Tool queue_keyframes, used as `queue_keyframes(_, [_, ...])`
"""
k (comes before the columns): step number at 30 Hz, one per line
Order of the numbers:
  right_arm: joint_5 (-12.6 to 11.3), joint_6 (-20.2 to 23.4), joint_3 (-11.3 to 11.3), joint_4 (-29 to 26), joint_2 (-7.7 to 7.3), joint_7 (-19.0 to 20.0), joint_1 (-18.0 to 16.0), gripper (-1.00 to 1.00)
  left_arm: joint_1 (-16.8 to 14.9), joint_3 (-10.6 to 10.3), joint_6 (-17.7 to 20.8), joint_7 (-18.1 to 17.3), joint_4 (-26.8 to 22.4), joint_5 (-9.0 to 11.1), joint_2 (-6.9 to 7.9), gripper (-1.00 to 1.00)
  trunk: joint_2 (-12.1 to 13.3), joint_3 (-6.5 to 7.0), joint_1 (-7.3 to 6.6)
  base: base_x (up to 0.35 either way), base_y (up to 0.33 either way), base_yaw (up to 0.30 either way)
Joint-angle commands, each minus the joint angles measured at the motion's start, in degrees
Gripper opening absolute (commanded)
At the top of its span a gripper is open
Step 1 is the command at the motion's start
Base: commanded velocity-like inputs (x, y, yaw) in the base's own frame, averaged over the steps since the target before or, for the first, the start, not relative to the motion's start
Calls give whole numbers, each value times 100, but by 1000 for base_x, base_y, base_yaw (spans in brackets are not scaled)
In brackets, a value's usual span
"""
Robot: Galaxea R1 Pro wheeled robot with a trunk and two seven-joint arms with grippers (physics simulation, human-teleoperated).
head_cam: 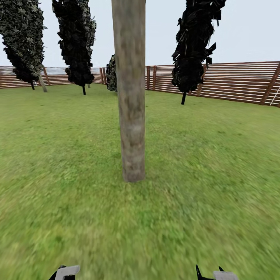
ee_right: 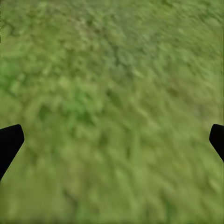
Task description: In the garden, pick up the pesticide atomizer on the floor and spray pesticide onto both trees until each tree trunk is fully covered.
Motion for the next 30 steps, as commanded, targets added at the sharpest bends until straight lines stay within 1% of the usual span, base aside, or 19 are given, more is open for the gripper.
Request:
queue_keyframes(1, [49,-18,-27,2,4,10,-4,100,-3,0,-17,10,4,9,0,-100,-2,-5,-1,1,0,0])
queue_keyframes(3, [44,-18,-24,0,9,16,-4,100,-3,1,-17,10,4,9,0,-100,-2,-5,-1,0,0,0])
queue_keyframes(4, [46,-19,-20,-1,76,14,-4,100,-3,2,-18,10,4,9,0,-100,-2,-5,-1,0,0,0])
queue_keyframes(7, [56,-29,-23,-5,146,11,-4,100,-3,0,-19,-4,2,7,3,-100,-2,-5,-1,0,0,0])
queue_keyframes(9, [78,-29,-27,-3,150,10,-4,100,-9,-2,-15,-38,-10,-2,15,-100,-2,-5,-1,0,0,0])
queue_keyframes(11, [308,-10,-33,-49,110,29,-5,100,-34,-76,-7,-259,-7,-83,170,-100,-2,-5,-1,0,0,0])
queue_keyframes(12, [522,-7,-32,-57,103,35,-6,100,-46,-115,-3,-481,-23,-123,236,-100,-2,-5,-1,0,0,0])
queue_keyframes(13, [844,-4,-31,-62,98,41,-18,100,-60,-155,3,-807,-43,-174,309,-100,-2,-5,-1,0,0,0])
queue_keyframes(14, [1249,2,-31,-65,92,46,-40,100,-76,-181,9,-1222,-71,-231,383,-100,-2,-5,-1,0,0,0])
queue_keyframes(16, [2199,19,-32,-69,90,51,-161,100,-160,-208,41,-2207,-127,-326,569,-100,-2,-5,-1,0,0,0])
queue_keyframes(17, [2446,24,-32,-69,90,54,-205,100,-200,-212,46,-2468,-136,-345,622,-100,-2,-5,-1,0,0,0])
queue_keyframes(18, [2936,39,-33,-67,98,86,-308,100,-298,-220,58,-3002,-147,-387,729,-100,-2,-5,-1,0,0,0])
queue_keyframes(20, [3813,177,-36,-59,119,391,-535,100,-523,-229,86,-4056,-154,-531,935,-100,-2,-5,-1,0,0,0])
queue_keyframes(21, [4149,322,-37,-62,130,696,-651,100,-639,-231,118,-4532,-153,-649,1016,-100,-2,-5,-1,0,0,0])
queue_keyframes(22, [4280,410,-38,-66,135,881,-706,100,-696,-232,142,-4750,-153,-717,1050,-100,-2,-5,-1,0,0,0])
queue_keyframes(24, [4591,775,-38,-86,151,1698,-929,100,-894,-234,280,-5447,-154,-1067,1140,-100,-2,-5,-1,0,0,0])
queue_keyframes(27, [4748,1089,-39,-176,159,2810,-1314,100,-1088,-235,562,-5992,-171,-1781,1184,-100,-2,-5,-1,0,0,0])
queue_keyframes(29, [4789,1186,-34,-212,174,3811,-1710,100,-1159,-235,803,-6203,-269,-2600,1131,-100,-2,-5,-1,0,0,0])
queue_keyframes(30, [4796,1201,-32,-215,183,4116,-1843,100,-1178,-235,881,-6259,-342,-2852,1100,-100,-2,-5,-1,0,0,0])
